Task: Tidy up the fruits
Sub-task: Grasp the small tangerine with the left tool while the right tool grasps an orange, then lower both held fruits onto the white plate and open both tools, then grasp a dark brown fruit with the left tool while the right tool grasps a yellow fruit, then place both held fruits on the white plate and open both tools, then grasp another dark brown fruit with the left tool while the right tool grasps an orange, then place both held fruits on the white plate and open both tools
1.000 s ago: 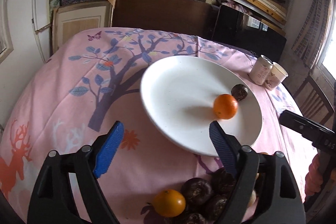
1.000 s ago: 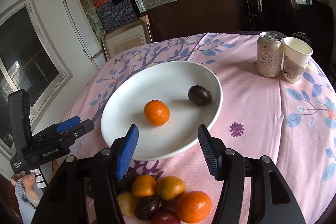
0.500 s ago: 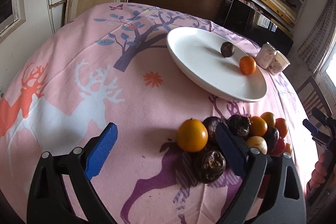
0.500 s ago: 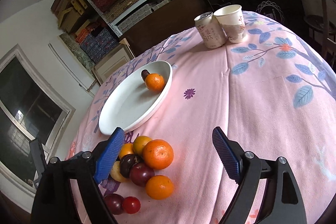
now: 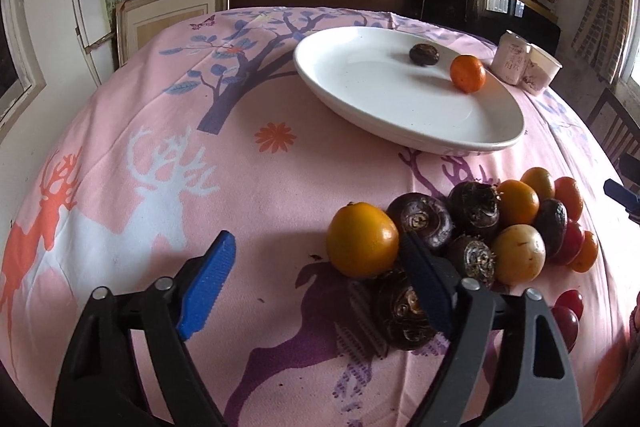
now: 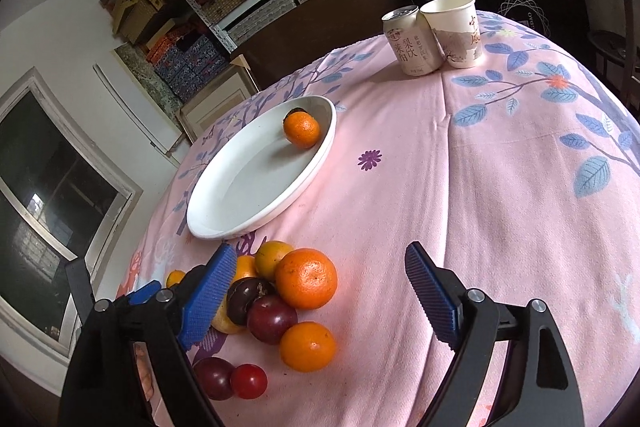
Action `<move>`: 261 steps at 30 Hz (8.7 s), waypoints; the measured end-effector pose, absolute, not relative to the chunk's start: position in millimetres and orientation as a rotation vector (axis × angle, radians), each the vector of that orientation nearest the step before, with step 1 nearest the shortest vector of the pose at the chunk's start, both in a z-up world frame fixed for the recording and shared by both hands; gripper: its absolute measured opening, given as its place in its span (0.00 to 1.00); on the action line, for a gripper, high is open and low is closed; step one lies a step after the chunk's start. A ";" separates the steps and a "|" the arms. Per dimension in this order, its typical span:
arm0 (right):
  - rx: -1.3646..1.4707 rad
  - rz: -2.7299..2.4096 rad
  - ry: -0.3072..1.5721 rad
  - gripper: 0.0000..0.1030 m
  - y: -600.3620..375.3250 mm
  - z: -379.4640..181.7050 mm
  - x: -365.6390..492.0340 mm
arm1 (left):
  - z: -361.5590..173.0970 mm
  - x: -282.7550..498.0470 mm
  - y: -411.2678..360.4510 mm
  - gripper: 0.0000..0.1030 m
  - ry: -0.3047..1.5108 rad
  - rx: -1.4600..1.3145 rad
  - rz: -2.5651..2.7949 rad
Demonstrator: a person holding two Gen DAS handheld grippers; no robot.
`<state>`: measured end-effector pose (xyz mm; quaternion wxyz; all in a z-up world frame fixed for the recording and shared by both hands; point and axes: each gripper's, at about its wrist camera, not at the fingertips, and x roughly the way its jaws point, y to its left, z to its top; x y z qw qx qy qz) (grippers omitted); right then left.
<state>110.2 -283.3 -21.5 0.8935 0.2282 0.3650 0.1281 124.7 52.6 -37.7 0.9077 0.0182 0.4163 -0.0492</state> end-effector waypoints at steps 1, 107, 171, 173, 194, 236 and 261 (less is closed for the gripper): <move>0.467 0.267 0.758 0.84 -281.8 -21.1 109.1 | -38.4 125.5 49.5 0.71 0.858 0.055 -0.109; 0.629 0.257 0.756 0.80 -285.5 -23.9 142.3 | -35.2 150.6 35.3 0.96 0.871 0.117 -0.052; 0.320 0.257 0.744 0.59 -217.4 -1.5 180.9 | 16.9 184.3 18.9 0.88 0.701 0.087 -0.072; 0.325 0.253 0.736 0.61 -220.7 -1.7 171.8 | 16.4 178.3 23.6 0.91 0.694 0.077 -0.060; 0.438 0.251 0.745 0.71 -253.5 -14.0 127.8 | -22.5 87.9 41.5 0.95 0.800 0.107 -0.088; 0.094 0.275 0.888 0.37 -218.7 -53.2 84.2 | -42.0 106.0 58.0 0.85 0.885 0.077 -0.030; 0.206 0.284 0.765 0.37 -221.2 4.1 132.0 | 23.7 156.7 21.4 0.40 0.745 0.065 -0.115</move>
